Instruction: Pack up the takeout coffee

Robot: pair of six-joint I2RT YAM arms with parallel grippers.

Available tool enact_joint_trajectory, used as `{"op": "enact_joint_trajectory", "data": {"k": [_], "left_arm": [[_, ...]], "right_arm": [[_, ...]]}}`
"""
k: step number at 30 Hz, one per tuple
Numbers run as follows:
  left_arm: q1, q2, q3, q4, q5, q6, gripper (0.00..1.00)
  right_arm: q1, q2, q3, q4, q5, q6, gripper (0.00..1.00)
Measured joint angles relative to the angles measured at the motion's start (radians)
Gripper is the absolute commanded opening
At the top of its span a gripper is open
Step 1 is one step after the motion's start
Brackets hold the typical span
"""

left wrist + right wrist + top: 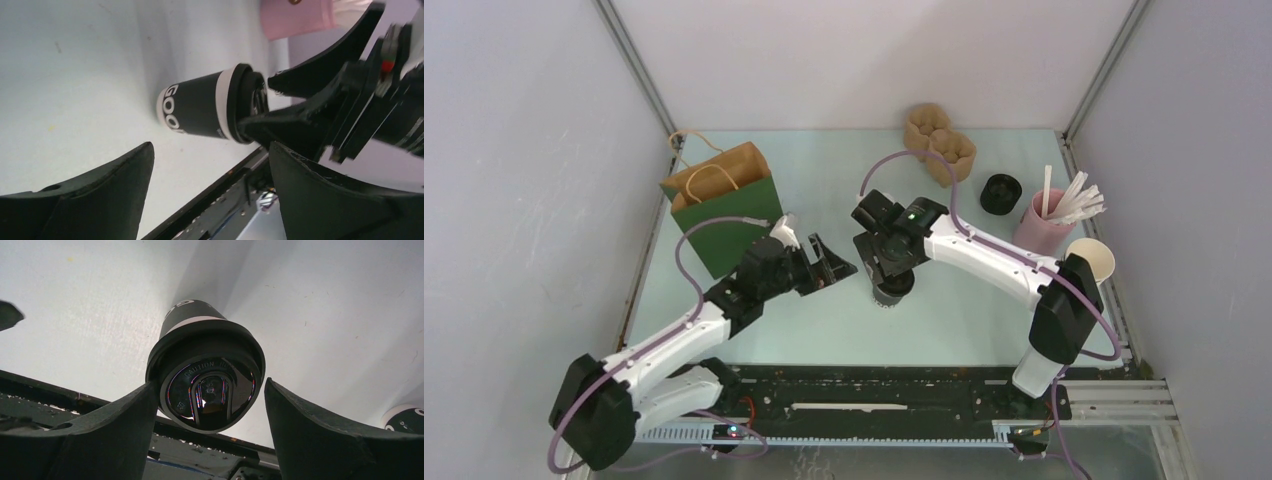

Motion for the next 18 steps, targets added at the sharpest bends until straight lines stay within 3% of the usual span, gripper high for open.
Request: {"op": "enact_joint_trajectory", "data": {"k": [8, 18], "left_arm": [[0.060, 0.169, -0.050, 0.275, 0.162, -0.168, 0.76], [0.180, 0.201, -0.101, 0.402, 0.223, -0.242, 0.69]], "right_arm": [[0.000, -0.006, -0.048, 0.058, -0.020, -0.005, 0.78], [-0.010, -0.136, -0.212, 0.217, -0.057, -0.132, 0.77]]}}
